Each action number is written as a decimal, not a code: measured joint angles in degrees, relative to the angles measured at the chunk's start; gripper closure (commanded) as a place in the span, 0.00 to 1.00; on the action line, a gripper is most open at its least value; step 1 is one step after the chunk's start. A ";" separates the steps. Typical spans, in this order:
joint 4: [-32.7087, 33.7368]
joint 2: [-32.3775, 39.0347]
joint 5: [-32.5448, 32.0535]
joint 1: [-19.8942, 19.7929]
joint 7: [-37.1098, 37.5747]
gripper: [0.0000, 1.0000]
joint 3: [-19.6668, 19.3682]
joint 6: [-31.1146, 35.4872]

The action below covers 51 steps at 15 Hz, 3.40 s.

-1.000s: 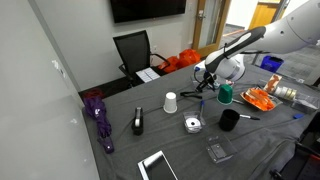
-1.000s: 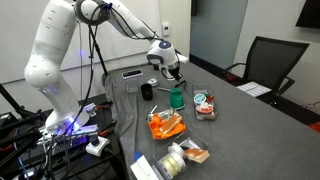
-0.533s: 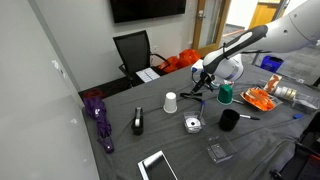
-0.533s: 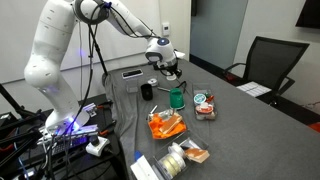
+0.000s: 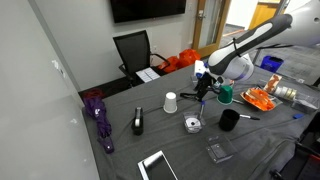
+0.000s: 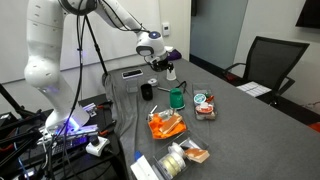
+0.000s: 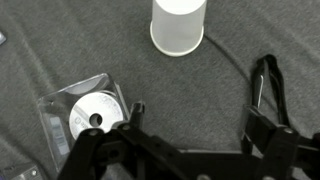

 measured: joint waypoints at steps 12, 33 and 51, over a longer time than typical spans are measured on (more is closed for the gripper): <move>-1.22 0.18 -11.64 0.11 -8.19 0.04 0.52 -9.10; 3.57 7.61 -12.77 -0.41 -8.81 0.98 0.87 -8.19; -9.41 -2.86 -2.50 -4.84 -31.78 0.99 11.67 8.73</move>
